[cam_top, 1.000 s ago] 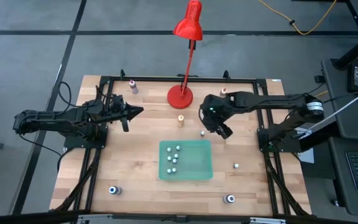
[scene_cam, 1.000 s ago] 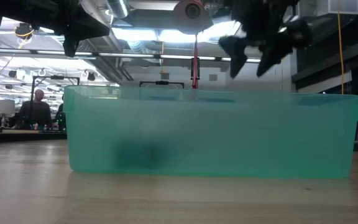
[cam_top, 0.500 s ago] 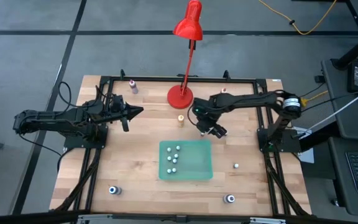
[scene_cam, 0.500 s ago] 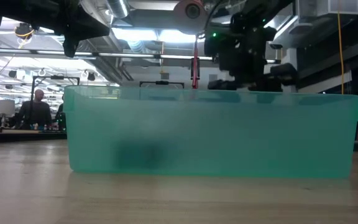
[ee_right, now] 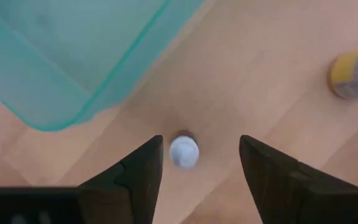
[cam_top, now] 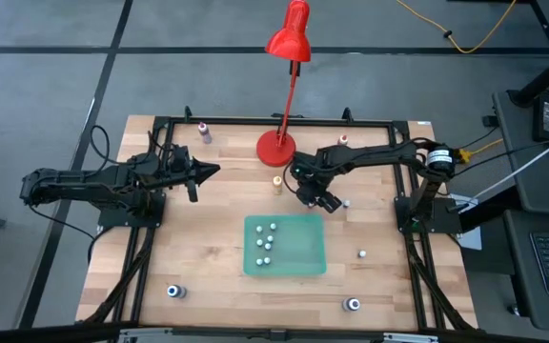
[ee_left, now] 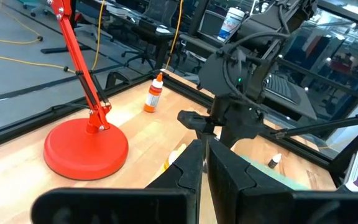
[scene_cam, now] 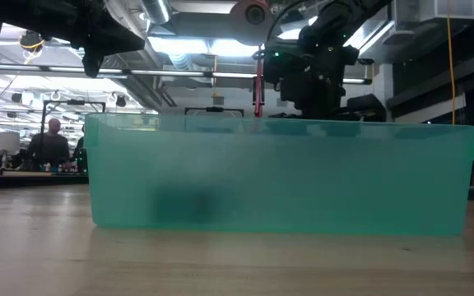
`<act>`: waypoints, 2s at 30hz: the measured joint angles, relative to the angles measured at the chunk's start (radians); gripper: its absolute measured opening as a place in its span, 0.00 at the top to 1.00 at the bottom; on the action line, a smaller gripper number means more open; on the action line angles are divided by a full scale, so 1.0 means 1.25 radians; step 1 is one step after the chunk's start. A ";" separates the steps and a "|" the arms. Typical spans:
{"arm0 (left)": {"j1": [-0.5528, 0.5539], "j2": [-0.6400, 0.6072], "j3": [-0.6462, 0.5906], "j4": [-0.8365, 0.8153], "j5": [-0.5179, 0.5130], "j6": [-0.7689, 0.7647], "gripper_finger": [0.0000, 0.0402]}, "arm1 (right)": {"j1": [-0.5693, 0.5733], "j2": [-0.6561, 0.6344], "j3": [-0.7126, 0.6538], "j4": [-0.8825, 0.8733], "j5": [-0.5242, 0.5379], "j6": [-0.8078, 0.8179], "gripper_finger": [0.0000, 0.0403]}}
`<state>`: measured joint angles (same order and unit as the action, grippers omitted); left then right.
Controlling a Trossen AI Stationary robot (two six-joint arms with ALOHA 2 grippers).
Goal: Pick & Place food coloring
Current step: Put the small red food coloring bottle into the blue bin
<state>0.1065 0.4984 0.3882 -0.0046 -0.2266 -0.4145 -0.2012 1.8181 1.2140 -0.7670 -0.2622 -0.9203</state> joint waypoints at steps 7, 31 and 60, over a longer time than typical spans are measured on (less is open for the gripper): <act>0.000 0.000 0.000 0.000 0.001 0.008 0.96 | 0.000 0.006 -0.022 0.002 -0.003 0.006 0.50; 0.000 0.000 0.000 0.000 0.000 0.013 0.96 | 0.005 0.007 -0.058 0.049 -0.001 0.017 0.64; 0.000 0.000 0.000 0.000 0.000 0.013 0.96 | 0.004 -0.002 0.126 -0.168 0.055 0.060 0.82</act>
<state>0.1066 0.4983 0.3882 -0.0044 -0.2272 -0.3981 -0.1963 1.8160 1.3721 -0.9767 -0.1928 -0.8459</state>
